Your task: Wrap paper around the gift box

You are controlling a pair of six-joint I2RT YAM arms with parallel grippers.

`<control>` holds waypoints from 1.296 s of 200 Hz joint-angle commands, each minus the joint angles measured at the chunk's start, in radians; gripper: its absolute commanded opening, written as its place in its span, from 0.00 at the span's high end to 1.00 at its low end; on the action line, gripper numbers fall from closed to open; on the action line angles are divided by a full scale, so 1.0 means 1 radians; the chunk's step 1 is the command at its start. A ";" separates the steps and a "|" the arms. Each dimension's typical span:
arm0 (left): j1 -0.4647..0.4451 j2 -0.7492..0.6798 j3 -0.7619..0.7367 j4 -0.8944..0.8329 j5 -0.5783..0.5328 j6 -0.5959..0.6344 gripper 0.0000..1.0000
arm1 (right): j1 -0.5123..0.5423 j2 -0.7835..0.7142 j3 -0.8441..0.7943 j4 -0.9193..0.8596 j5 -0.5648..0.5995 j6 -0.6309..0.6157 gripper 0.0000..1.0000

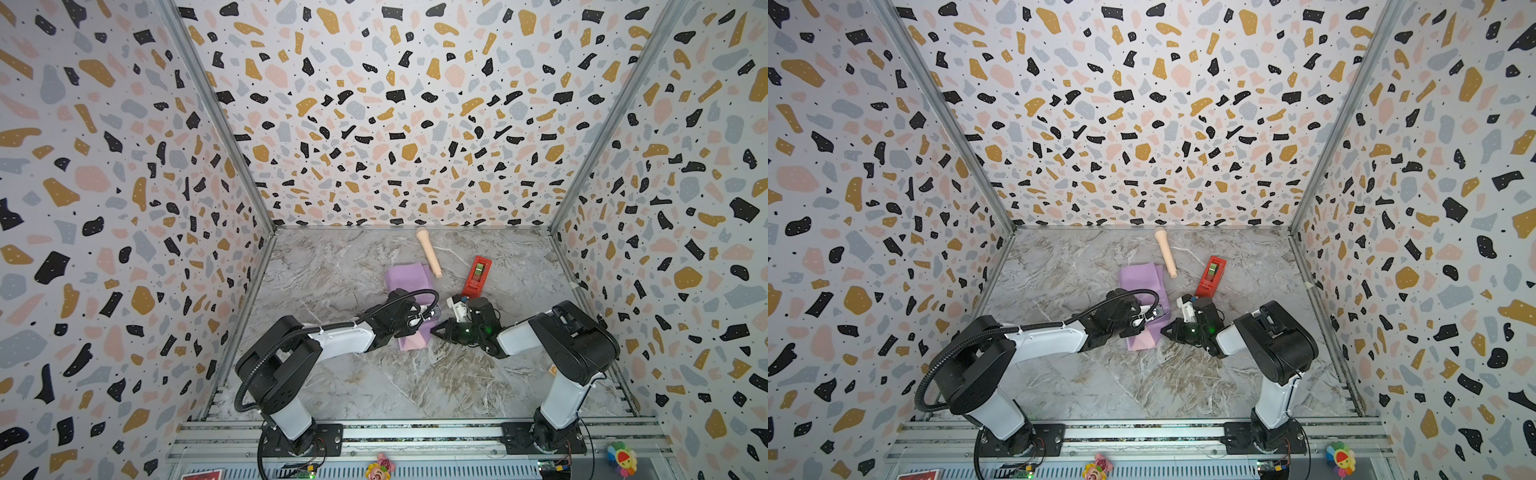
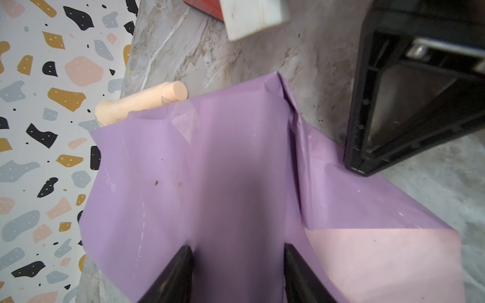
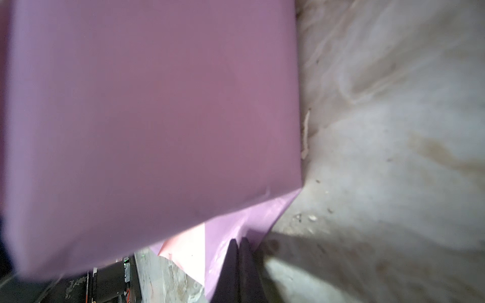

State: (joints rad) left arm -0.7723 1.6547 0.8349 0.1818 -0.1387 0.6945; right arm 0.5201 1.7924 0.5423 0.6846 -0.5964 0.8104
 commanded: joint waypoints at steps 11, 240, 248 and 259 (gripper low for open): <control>0.011 0.033 0.001 -0.083 0.006 -0.015 0.47 | 0.020 -0.015 -0.021 -0.091 0.031 0.001 1.00; 0.010 0.028 0.000 -0.079 0.004 -0.019 0.47 | 0.167 -0.058 -0.131 -0.086 0.075 0.151 1.00; 0.011 0.028 0.001 -0.079 0.004 -0.019 0.47 | 0.165 -0.066 -0.133 -0.067 0.060 0.154 1.00; 0.010 0.028 0.004 -0.081 0.005 -0.019 0.47 | 0.164 -0.088 -0.128 -0.057 0.044 0.155 1.00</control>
State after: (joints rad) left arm -0.7723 1.6547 0.8349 0.1814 -0.1387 0.6922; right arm 0.6693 1.7187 0.4450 0.7235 -0.5106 0.9466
